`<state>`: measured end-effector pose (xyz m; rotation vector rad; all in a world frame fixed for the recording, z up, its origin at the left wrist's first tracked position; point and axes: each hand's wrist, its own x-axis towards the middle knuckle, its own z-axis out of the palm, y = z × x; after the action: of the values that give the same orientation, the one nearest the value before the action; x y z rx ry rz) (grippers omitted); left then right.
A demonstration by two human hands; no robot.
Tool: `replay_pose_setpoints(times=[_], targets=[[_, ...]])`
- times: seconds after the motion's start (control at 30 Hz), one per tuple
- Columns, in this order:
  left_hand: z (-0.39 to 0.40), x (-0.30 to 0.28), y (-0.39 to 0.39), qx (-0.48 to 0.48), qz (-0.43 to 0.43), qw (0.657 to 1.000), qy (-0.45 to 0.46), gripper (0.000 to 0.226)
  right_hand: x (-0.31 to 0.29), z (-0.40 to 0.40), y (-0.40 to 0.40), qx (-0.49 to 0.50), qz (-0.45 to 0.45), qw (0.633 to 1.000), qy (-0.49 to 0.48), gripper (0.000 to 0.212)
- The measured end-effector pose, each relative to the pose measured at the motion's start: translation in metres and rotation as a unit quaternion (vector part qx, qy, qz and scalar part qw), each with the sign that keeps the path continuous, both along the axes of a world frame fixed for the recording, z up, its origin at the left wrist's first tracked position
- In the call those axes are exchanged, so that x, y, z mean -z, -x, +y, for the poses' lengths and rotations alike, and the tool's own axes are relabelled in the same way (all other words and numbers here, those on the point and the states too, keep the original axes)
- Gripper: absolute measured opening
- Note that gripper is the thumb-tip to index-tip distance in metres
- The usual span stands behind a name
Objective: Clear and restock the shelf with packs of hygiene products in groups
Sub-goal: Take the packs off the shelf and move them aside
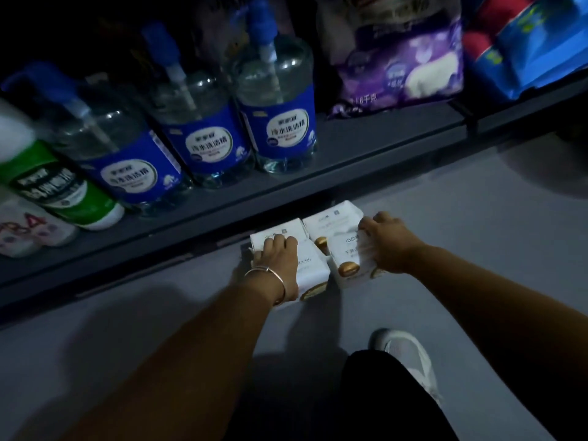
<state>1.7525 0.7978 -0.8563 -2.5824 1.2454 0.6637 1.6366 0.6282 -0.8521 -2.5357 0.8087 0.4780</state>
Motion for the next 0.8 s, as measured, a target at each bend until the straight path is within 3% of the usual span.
replay_pose_setpoints(times=[0.23,0.47,0.63,0.8], targets=[[0.009,0.039,0.002,0.010,-0.056,0.998,0.023,0.076,0.039,0.022,-0.006,0.017,-0.006,0.999,-0.032,0.072],[0.000,0.025,-0.001,0.032,-0.038,0.999,0.018,0.078,0.031,0.023,-0.012,0.008,0.009,1.000,-0.014,0.073],[-0.017,-0.022,-0.012,0.053,-0.013,0.997,0.056,0.065,-0.018,0.007,-0.019,-0.051,0.008,0.998,0.027,0.058],[-0.041,-0.103,-0.031,0.062,-0.012,0.986,0.152,0.050,-0.115,-0.018,-0.032,-0.036,-0.030,0.997,0.058,0.055]])
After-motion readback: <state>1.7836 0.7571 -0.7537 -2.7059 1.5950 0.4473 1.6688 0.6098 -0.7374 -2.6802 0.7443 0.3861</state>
